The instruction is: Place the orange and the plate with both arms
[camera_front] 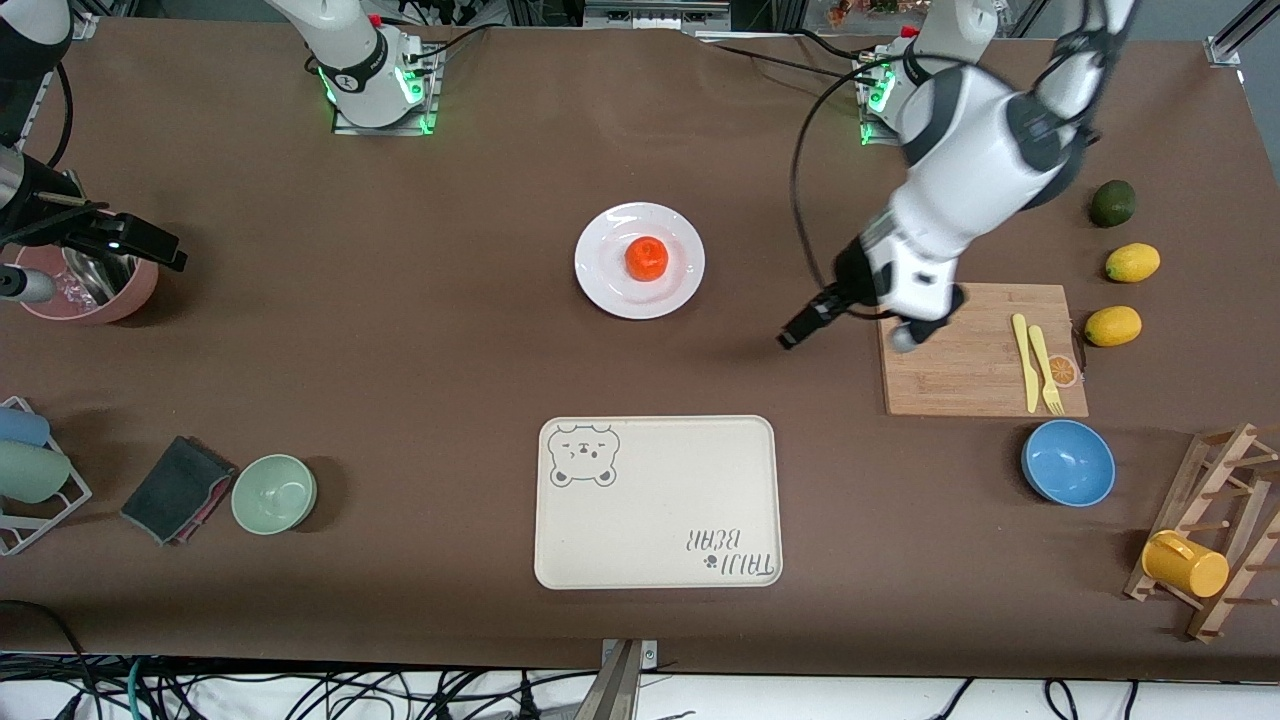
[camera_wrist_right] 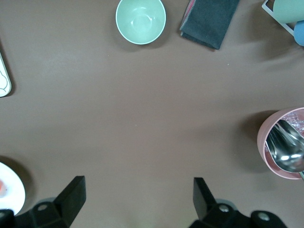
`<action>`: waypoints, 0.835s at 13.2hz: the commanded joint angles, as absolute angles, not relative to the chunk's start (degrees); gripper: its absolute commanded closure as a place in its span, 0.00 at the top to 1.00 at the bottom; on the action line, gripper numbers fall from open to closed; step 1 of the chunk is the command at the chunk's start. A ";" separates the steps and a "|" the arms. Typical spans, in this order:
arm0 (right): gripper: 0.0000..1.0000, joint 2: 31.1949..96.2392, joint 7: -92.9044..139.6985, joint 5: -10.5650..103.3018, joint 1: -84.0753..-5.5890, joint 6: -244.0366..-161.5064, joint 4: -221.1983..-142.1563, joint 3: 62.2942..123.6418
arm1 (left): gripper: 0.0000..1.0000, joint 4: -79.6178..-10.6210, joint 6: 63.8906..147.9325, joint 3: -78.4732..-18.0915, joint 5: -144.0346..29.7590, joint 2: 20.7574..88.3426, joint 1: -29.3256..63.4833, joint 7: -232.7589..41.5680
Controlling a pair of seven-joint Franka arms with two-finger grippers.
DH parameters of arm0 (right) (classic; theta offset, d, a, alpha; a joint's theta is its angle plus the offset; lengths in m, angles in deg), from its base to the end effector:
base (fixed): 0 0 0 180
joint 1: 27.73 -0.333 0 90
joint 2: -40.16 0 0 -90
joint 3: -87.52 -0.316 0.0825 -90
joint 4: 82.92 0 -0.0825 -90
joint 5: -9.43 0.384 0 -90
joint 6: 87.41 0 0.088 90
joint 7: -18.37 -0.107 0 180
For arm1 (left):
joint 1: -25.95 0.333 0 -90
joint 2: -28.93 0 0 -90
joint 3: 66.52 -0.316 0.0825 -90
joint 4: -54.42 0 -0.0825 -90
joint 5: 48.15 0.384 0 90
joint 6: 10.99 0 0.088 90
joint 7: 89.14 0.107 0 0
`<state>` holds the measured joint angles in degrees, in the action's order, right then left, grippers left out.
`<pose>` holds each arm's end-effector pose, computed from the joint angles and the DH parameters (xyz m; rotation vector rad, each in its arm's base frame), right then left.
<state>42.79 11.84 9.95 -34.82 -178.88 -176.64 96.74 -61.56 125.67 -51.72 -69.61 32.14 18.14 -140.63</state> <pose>0.5658 -0.0183 0.5706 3.1282 -0.2381 -0.1328 0.5456 -0.2288 0.4547 2.5276 0.9822 0.0735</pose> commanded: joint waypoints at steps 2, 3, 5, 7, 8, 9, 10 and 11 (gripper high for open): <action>1.00 42.36 11.42 9.26 -34.77 -178.38 -176.52 96.57 | 1.00 -63.01 126.31 -53.41 -63.49 27.62 19.09 -136.99; 1.00 42.36 11.42 9.26 -34.85 -178.38 -176.52 96.57 | 1.00 -62.22 122.64 -55.16 -58.39 26.74 19.10 -132.35; 1.00 42.36 11.42 9.26 -34.85 -178.38 -176.52 96.57 | 1.00 -57.41 112.90 -58.07 -54.74 26.38 19.10 -124.34; 1.00 42.36 11.42 9.26 -34.85 -178.38 -176.52 96.57 | 1.00 -52.39 104.28 -60.53 -54.65 26.38 19.18 -119.49; 1.00 42.36 11.42 9.26 -34.85 -178.38 -176.52 96.57 | 1.00 -50.19 100.93 -62.28 -54.13 26.38 19.19 -117.03; 1.00 42.36 11.42 9.26 -34.77 -178.38 -176.52 96.57 | 1.00 -48.43 98.29 -64.04 -52.82 26.38 19.19 -114.13; 1.00 42.36 11.42 9.26 -34.85 -178.38 -176.52 96.57 | 1.00 -47.11 95.74 -65.19 -52.20 26.38 19.19 -111.06; 1.00 42.36 11.42 9.26 -34.77 -178.38 -176.52 96.57 | 1.00 -45.44 92.75 -66.59 -52.19 26.38 19.19 -108.77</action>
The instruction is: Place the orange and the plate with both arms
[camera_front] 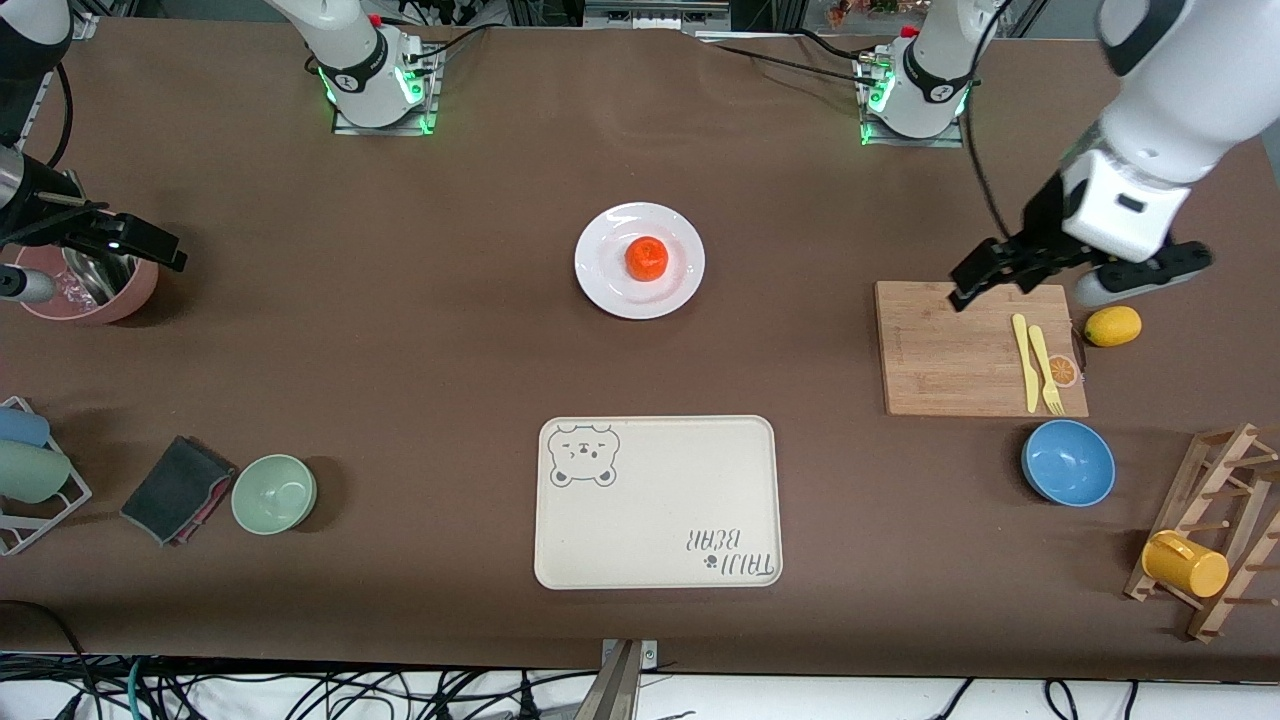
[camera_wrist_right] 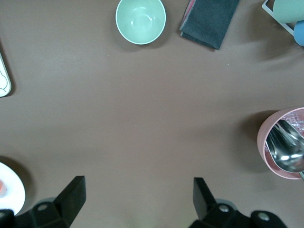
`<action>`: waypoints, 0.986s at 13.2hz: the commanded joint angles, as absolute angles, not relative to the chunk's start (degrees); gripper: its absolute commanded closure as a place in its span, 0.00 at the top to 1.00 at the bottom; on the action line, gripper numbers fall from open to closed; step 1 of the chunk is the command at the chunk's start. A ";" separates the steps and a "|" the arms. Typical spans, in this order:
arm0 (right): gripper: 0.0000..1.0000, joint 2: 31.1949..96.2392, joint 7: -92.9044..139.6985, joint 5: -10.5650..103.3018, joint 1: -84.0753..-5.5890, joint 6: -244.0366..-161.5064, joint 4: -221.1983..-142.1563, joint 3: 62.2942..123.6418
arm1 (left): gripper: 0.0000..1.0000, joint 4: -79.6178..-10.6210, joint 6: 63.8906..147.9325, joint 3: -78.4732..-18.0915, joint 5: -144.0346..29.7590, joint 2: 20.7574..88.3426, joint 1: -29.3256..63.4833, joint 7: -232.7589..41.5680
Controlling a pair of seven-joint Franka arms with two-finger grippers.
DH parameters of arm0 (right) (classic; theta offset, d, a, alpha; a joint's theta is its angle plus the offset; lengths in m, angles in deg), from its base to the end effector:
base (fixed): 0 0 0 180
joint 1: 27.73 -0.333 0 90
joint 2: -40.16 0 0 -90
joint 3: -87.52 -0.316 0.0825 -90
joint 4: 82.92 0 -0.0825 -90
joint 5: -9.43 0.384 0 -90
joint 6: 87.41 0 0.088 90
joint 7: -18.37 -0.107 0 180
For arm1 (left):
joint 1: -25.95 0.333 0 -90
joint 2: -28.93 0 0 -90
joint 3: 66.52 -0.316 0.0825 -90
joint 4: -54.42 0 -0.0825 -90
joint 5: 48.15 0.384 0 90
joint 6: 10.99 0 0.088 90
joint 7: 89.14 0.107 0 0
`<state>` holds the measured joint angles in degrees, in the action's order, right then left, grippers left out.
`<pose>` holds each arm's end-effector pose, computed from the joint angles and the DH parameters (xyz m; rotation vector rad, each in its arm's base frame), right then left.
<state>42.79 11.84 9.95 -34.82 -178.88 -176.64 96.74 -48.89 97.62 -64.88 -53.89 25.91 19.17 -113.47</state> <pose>0.5658 -0.0183 0.5706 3.1282 -0.2381 -0.1328 0.5538 -0.0897 0.5727 2.9700 0.4530 0.1690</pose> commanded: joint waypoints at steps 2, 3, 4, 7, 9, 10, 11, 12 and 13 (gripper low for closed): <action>1.00 42.36 11.42 9.26 -34.85 -178.38 -176.52 96.57 | 1.00 -41.32 86.34 -68.36 -51.49 26.73 19.27 -106.12; 1.00 42.36 11.42 9.26 -34.77 -178.38 -176.52 96.57 | 1.00 -39.03 84.13 -68.37 -49.14 26.99 19.36 -105.85; 1.00 42.36 11.42 9.35 -34.77 -178.38 -176.52 96.57 | 1.00 -36.66 82.37 -68.10 -46.85 28.39 19.36 -105.84; 1.00 42.36 11.42 9.26 -34.85 -178.38 -176.52 96.57 | 1.00 -27.27 77.88 -68.27 -46.82 35.33 19.19 -106.28; 1.00 42.36 11.42 9.26 -34.85 -178.38 -176.52 96.57 | 1.00 -26.27 77.61 -68.28 -46.91 36.13 19.19 -106.46; 1.00 42.36 11.42 9.26 -34.85 -178.38 -176.52 96.57 | 1.00 -26.35 77.61 -68.28 -46.92 36.14 19.27 -106.46; 1.00 42.36 11.42 9.26 -34.77 -178.38 -176.52 96.57 | 1.00 -26.35 77.61 -68.28 -47.09 36.14 19.36 -106.46; 1.00 42.36 11.42 9.26 -34.77 -178.38 -176.52 96.57 | 1.00 -26.35 77.61 -68.28 -47.18 36.14 19.45 -106.46; 1.00 42.36 11.42 9.26 -34.77 -178.38 -176.52 96.57 | 1.00 -26.44 77.52 -68.36 -47.18 36.22 19.45 -106.46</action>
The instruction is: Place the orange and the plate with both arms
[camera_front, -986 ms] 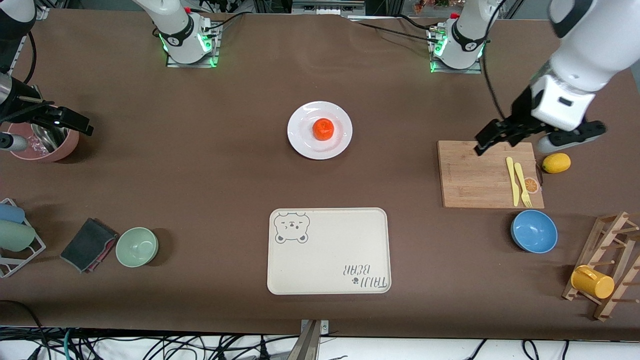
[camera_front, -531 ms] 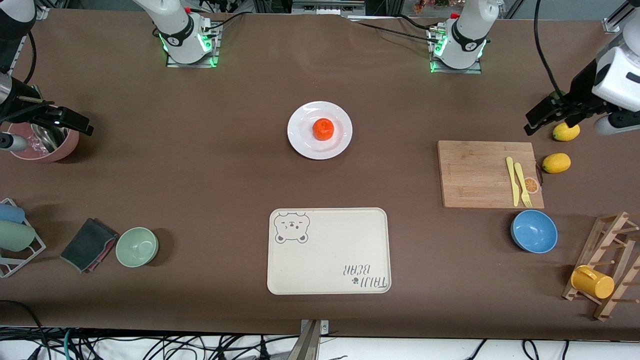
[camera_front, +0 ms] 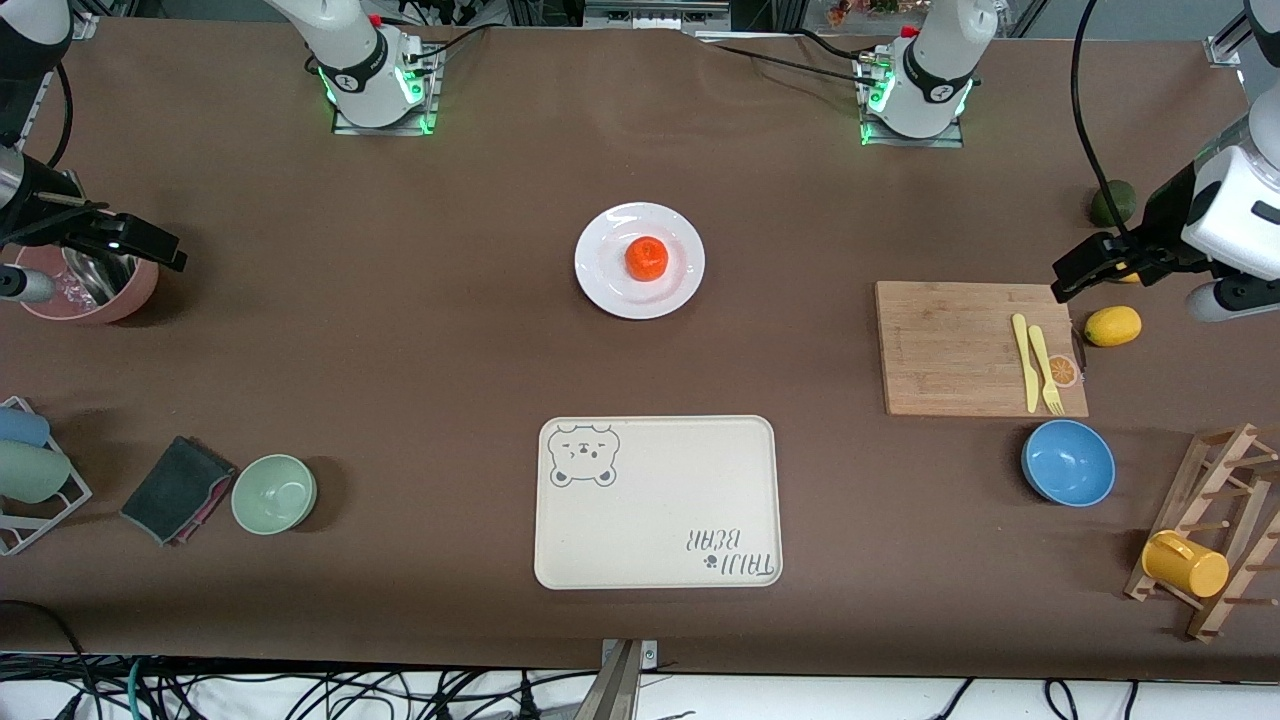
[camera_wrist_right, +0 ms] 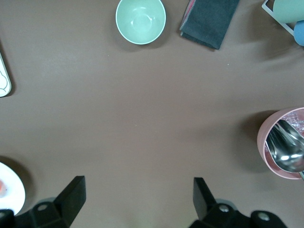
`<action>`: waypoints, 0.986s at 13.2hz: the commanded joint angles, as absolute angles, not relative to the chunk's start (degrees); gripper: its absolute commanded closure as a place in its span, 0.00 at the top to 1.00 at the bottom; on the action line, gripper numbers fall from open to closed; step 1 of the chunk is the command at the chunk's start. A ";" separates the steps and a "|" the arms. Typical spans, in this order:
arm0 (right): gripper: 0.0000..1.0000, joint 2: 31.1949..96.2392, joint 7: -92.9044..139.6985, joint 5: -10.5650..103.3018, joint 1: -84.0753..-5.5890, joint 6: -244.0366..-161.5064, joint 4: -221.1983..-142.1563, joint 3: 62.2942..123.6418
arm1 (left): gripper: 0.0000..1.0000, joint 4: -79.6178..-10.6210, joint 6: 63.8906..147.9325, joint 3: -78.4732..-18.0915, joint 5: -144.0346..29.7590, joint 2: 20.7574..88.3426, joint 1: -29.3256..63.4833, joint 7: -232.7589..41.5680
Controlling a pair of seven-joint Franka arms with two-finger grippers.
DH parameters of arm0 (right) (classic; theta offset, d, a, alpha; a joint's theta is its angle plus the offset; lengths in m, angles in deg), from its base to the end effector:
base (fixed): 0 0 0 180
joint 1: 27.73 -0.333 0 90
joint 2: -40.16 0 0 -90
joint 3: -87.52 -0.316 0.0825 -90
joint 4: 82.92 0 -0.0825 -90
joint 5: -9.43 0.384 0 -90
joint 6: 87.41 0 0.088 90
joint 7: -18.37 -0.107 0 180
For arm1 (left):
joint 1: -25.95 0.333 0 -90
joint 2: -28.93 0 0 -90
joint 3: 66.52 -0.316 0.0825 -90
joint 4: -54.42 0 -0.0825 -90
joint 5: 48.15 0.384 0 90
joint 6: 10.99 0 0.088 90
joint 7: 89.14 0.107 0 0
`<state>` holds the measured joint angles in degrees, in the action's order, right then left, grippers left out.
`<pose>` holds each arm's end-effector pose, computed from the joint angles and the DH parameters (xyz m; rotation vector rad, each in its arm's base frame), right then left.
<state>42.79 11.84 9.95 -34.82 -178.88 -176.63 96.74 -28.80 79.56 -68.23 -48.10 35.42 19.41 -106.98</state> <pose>0.5658 -0.0183 0.5707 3.1282 -0.2381 -0.1325 0.5886 -0.0507 0.6164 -3.1201 -0.3554 -0.0240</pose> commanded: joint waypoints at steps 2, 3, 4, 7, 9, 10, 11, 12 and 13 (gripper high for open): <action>1.00 42.36 11.42 9.26 -34.85 -178.38 -176.52 96.57 | 1.00 -27.23 77.52 -68.45 -47.18 36.22 20.50 -106.63; 1.00 42.36 11.42 9.26 -34.85 -178.38 -176.52 96.57 | 1.00 -27.23 77.52 -68.37 -47.18 36.31 20.76 -106.63; 1.00 42.36 11.42 9.26 -34.85 -178.38 -176.52 96.57 | 1.00 -27.06 77.60 -68.37 -47.18 36.57 20.94 -106.55; 1.00 42.36 11.42 9.26 -34.85 -178.38 -176.52 96.57 | 1.00 -26.97 77.61 -68.37 -47.35 37.10 21.91 -106.20; 1.00 42.36 11.42 9.26 -34.85 -178.38 -176.52 96.57 | 1.00 -26.88 77.61 -68.37 -47.96 37.10 22.00 -106.11; 1.00 42.36 11.42 9.26 -34.77 -178.38 -176.52 96.57 | 1.00 -26.97 77.52 -68.37 -48.32 37.28 22.00 -106.19; 1.00 42.36 11.42 9.26 -34.77 -178.38 -176.52 96.57 | 1.00 -27.14 77.52 -68.37 -48.32 37.28 22.09 -106.20; 1.00 42.36 11.42 9.26 -34.85 -178.38 -176.52 96.57 | 1.00 -27.06 77.43 -68.37 -48.32 37.28 22.09 -106.28; 1.00 42.36 11.42 9.26 -34.85 -178.38 -176.52 96.57 | 1.00 -26.88 77.52 -68.28 -48.23 37.28 22.09 -106.20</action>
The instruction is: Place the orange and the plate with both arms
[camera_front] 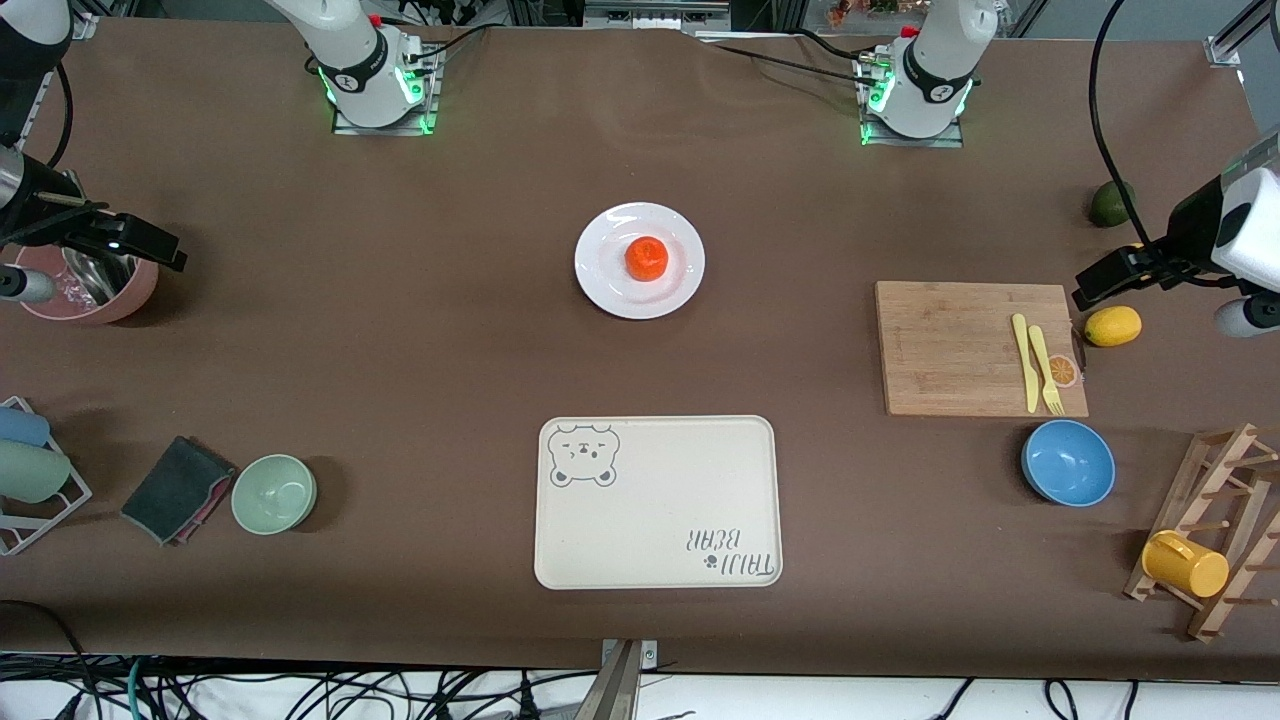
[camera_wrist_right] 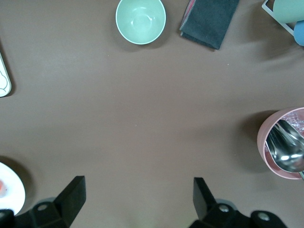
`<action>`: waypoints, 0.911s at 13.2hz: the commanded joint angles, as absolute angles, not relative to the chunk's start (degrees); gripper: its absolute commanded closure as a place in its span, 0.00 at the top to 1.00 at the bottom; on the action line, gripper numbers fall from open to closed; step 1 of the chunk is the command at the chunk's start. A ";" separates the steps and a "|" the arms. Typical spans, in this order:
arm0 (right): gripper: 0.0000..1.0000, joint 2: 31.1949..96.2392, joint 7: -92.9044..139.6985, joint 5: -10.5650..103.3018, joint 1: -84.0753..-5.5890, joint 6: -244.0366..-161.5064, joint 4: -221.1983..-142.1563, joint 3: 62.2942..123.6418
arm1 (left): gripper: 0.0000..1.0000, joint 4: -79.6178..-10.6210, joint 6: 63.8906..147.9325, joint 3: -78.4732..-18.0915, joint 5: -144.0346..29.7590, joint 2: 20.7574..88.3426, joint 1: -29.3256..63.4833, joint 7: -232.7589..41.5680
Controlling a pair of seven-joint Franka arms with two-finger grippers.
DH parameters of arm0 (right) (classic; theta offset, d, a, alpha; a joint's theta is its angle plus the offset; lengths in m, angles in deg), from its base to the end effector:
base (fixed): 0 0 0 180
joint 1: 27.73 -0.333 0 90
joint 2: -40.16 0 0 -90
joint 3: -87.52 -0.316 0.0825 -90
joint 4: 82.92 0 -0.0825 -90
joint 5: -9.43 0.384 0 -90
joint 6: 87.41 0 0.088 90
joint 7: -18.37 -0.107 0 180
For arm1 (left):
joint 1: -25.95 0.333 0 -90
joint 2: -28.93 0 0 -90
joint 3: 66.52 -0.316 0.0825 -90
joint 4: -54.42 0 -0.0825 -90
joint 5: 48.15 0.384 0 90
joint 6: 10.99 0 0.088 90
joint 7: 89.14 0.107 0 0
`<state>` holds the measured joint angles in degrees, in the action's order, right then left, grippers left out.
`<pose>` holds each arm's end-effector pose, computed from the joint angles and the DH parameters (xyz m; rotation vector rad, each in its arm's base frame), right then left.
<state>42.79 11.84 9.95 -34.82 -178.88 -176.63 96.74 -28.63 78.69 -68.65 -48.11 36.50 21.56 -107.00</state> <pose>0.5658 -0.0183 0.5707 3.1282 -0.2381 -0.1325 0.5940 -0.0249 0.6053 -3.1042 -0.4248 0.0236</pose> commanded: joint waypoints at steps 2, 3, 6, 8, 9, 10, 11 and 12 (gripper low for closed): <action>1.00 42.36 11.42 9.26 -34.85 -178.38 -176.61 96.57 | 1.00 -26.62 77.52 -68.37 -48.32 37.28 22.09 -106.20; 1.00 42.36 11.42 9.26 -34.85 -178.38 -176.52 96.57 | 1.00 -26.53 77.52 -68.37 -48.23 37.28 22.09 -106.28; 1.00 42.36 11.42 9.26 -34.85 -178.38 -176.52 96.57 | 1.00 -26.44 77.52 -68.28 -48.06 37.37 21.65 -106.29; 1.00 42.36 11.42 9.35 -34.85 -178.38 -176.52 96.57 | 1.00 -26.44 77.52 -68.19 -48.06 37.37 21.21 -106.46; 1.00 42.36 11.42 9.26 -34.85 -178.38 -176.52 96.57 | 1.00 -26.44 77.60 -68.19 -48.14 37.37 21.38 -106.20; 1.00 42.36 11.42 9.26 -34.85 -178.38 -176.52 96.57 | 1.00 -26.44 77.52 -68.19 -48.15 37.37 21.38 -106.20; 1.00 42.45 11.42 9.26 -34.85 -178.38 -176.52 96.57 | 1.00 -26.44 77.52 -68.19 -48.15 37.37 21.38 -106.46; 1.00 42.54 11.60 9.26 -34.85 -178.38 -176.52 96.57 | 1.00 -26.53 77.60 -68.19 -48.23 37.37 21.64 -106.55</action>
<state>42.79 11.84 9.95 -34.82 -178.88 -176.63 96.74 -28.44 78.69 -68.23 -48.11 36.50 21.31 -107.00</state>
